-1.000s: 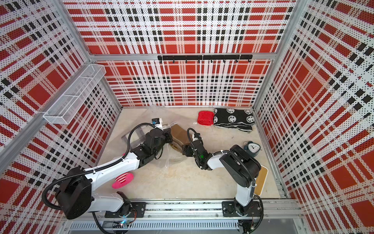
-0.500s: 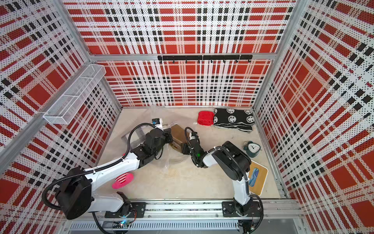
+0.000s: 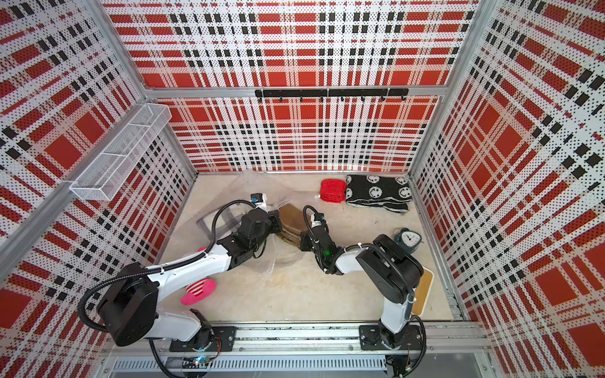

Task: Take the scarf out of the vacuum bag
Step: Take out the scarf from the vacuum bag.

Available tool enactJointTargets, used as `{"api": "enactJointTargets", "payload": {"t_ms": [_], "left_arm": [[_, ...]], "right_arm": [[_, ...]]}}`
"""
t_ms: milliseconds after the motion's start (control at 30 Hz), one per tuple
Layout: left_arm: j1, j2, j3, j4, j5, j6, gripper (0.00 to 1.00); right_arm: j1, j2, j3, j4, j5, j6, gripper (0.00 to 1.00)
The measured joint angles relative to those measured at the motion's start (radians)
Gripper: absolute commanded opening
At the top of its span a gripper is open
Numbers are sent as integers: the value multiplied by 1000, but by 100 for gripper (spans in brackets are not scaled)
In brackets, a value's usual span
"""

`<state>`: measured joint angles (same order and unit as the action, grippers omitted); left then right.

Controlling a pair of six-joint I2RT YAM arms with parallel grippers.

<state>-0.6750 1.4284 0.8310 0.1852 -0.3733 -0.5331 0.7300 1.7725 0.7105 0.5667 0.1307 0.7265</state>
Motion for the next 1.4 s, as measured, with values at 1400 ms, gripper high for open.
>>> {"api": "enactJointTargets", "payload": {"t_ms": [1400], "left_arm": [[-14, 156, 28, 11, -14, 8, 0]], "right_arm": [[-222, -409, -34, -763, 224, -132, 29]]}}
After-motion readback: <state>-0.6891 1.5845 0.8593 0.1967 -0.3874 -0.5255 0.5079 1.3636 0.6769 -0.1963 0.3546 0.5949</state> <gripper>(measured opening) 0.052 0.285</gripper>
